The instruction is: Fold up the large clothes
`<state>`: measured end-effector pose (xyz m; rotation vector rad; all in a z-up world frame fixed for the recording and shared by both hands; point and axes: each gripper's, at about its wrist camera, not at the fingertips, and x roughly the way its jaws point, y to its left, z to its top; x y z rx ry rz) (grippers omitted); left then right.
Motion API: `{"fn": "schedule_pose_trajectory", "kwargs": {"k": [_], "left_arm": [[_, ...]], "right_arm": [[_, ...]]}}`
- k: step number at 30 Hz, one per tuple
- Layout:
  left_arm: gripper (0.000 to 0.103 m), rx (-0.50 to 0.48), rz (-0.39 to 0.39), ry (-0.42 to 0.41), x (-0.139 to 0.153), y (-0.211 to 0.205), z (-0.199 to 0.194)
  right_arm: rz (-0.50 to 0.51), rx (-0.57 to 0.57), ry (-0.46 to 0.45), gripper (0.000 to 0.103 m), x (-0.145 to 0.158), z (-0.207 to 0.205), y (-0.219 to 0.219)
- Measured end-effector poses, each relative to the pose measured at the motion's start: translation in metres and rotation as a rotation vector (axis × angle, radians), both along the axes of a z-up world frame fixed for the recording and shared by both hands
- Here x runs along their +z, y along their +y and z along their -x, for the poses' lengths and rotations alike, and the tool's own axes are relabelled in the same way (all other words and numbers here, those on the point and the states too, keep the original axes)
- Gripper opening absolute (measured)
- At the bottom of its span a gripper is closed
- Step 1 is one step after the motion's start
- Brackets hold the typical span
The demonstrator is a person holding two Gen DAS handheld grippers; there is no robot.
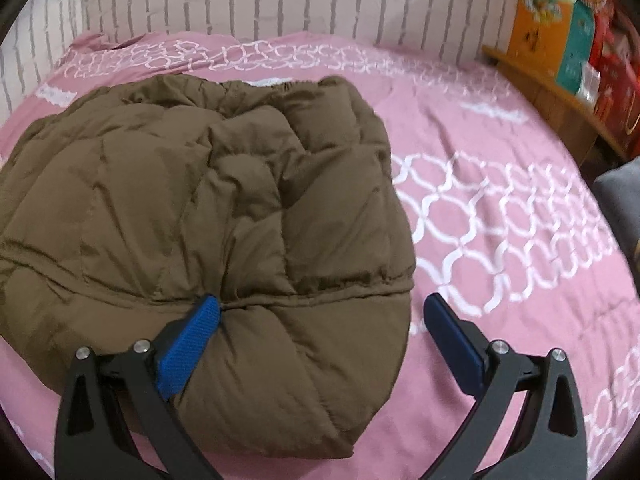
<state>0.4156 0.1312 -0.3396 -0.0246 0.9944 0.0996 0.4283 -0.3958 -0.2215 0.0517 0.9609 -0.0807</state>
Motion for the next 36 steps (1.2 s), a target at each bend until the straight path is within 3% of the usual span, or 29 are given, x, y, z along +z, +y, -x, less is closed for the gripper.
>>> {"fn": "schedule_pose_trajectory", "kwargs": {"k": [7,16,21,25,27,33,36], "left_arm": [[0.100,-0.012,0.002,0.028,-0.004,0.002,-0.006],[0.100,-0.008,0.021,0.041,-0.006,-0.013,-0.038],[0.100,-0.009,0.000,0.034,-0.007,-0.011,-0.034],[0.100,-0.006,-0.006,0.033,-0.005,-0.015,-0.029],[0.100,-0.003,-0.001,0.035,-0.006,-0.017,-0.030],[0.100,-0.004,0.014,0.042,-0.011,-0.022,-0.033],[0.100,-0.002,0.035,0.049,-0.011,-0.017,-0.032]], "right_arm": [[-0.226,-0.025,0.119,0.101,-0.020,-0.013,-0.019],[-0.208,0.094,0.172,0.094,-0.017,-0.021,-0.002],[-0.360,0.049,0.251,0.099,-0.041,-0.040,-0.010],[-0.387,0.051,0.244,0.095,-0.041,-0.036,-0.004],[-0.368,0.075,0.234,0.083,-0.036,-0.036,0.005],[-0.179,0.166,0.241,0.059,-0.021,-0.048,0.040],[-0.081,0.196,0.255,0.052,-0.018,-0.051,0.058]]}}
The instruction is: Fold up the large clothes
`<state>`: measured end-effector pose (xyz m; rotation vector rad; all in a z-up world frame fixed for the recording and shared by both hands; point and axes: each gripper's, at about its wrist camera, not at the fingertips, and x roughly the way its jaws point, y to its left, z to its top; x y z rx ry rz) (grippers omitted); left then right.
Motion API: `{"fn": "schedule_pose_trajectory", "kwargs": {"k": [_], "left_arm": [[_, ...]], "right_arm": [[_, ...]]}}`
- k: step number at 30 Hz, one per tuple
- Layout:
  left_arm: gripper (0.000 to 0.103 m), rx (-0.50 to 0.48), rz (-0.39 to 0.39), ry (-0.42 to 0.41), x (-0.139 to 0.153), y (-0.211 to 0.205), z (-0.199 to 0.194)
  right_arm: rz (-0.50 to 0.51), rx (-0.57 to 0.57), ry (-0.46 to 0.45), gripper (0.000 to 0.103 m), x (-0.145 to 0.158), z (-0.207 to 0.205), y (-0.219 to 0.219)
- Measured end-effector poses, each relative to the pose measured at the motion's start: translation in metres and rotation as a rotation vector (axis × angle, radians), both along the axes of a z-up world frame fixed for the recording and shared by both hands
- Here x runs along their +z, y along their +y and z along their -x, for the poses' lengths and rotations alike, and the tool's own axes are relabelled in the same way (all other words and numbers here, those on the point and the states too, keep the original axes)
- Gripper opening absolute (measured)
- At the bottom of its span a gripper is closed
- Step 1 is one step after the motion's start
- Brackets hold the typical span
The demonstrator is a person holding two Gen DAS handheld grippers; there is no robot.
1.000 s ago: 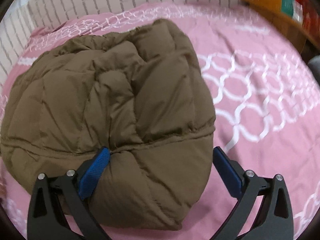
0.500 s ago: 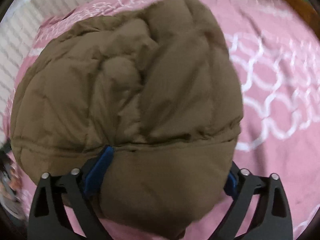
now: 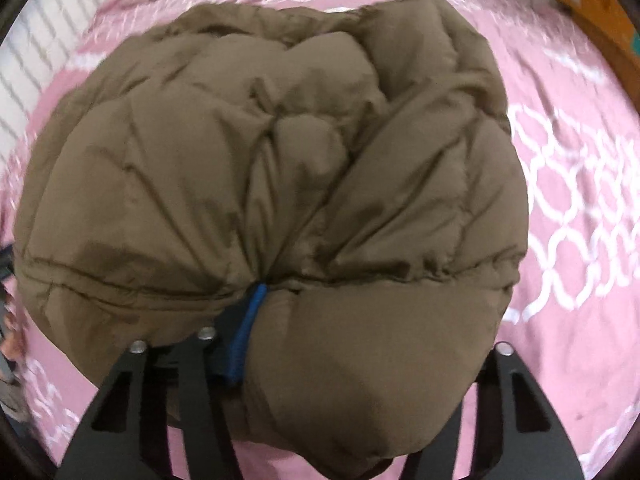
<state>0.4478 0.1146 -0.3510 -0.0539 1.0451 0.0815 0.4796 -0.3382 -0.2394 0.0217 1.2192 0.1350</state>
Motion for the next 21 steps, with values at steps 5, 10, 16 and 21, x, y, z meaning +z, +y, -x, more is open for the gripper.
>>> {"fn": "schedule_pose_trajectory", "kwargs": {"k": [5,10,16,21], "left_arm": [[0.100,0.002,0.106,0.035,-0.001,0.017,-0.004],[0.100,-0.005,0.169,0.037,0.011,0.023,-0.008],[0.100,-0.170,0.082,0.045,0.037,-0.009,-0.019],[0.100,-0.228,-0.068,0.110,0.016,-0.017,-0.030]], "right_arm": [[0.074,0.003,0.019,0.052,-0.004,-0.006,0.018],[0.099,0.006,0.028,0.052,-0.005,-0.015,0.034],[0.073,-0.005,0.039,0.052,-0.003,-0.017,0.025],[0.071,-0.004,0.038,0.052,-0.006,-0.021,0.020]]}}
